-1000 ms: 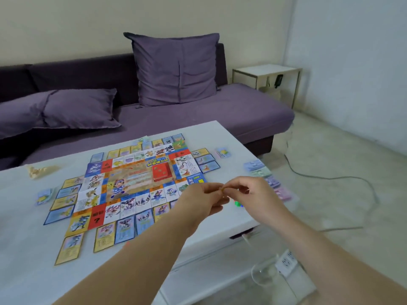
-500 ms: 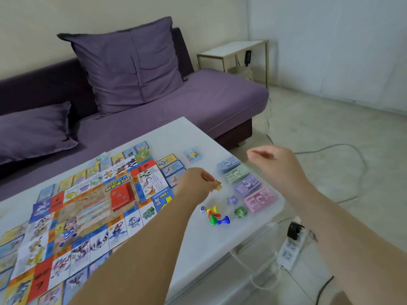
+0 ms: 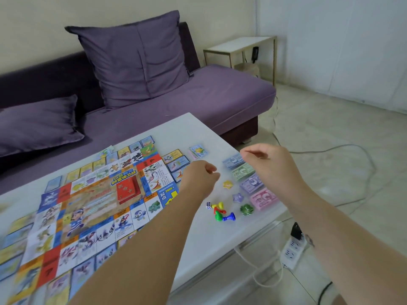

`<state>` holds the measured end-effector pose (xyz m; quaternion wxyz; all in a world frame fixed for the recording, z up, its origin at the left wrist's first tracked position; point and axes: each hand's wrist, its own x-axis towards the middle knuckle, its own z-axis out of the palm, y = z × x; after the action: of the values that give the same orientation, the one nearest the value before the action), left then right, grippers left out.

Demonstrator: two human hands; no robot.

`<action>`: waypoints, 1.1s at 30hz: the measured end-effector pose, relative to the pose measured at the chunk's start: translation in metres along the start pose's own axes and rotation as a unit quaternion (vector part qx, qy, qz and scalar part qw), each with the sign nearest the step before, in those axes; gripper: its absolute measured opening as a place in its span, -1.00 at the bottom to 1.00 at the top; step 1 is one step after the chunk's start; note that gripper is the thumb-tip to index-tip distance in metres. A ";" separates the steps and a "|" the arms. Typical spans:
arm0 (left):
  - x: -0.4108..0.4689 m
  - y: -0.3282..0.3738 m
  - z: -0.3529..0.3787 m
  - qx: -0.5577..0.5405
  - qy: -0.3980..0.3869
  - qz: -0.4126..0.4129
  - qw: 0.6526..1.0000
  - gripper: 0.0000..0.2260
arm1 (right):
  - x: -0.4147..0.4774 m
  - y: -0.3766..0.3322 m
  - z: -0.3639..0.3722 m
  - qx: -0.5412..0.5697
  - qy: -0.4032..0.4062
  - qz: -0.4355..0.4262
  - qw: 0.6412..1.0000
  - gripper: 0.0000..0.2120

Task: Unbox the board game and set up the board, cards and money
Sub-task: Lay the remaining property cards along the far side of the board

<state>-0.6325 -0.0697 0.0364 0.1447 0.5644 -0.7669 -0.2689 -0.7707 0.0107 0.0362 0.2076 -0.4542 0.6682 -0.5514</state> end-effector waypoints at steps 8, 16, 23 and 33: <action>-0.102 -0.082 -0.082 -0.004 0.106 -0.006 0.994 -0.90 | -0.054 -0.049 0.080 -0.047 -0.128 -0.112 0.984 -0.92; -0.203 -0.185 -0.135 -0.001 0.199 -0.140 0.970 -0.84 | -0.129 -0.080 0.152 -0.111 -0.286 -0.197 0.931 -0.91; -0.244 -0.223 -0.117 0.071 0.136 -0.179 0.972 -0.80 | -0.170 -0.085 0.202 -0.291 -0.358 -0.279 0.843 -0.62; -0.256 -0.233 -0.100 -0.058 0.059 -0.215 0.973 -0.66 | -0.201 -0.082 0.219 -0.393 -0.345 -0.370 0.768 -0.57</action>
<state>-0.3147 0.0964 0.0045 0.1611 0.7218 -0.6006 -0.3039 -0.4682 0.0601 0.0006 0.0077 -0.8680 0.4897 -0.0811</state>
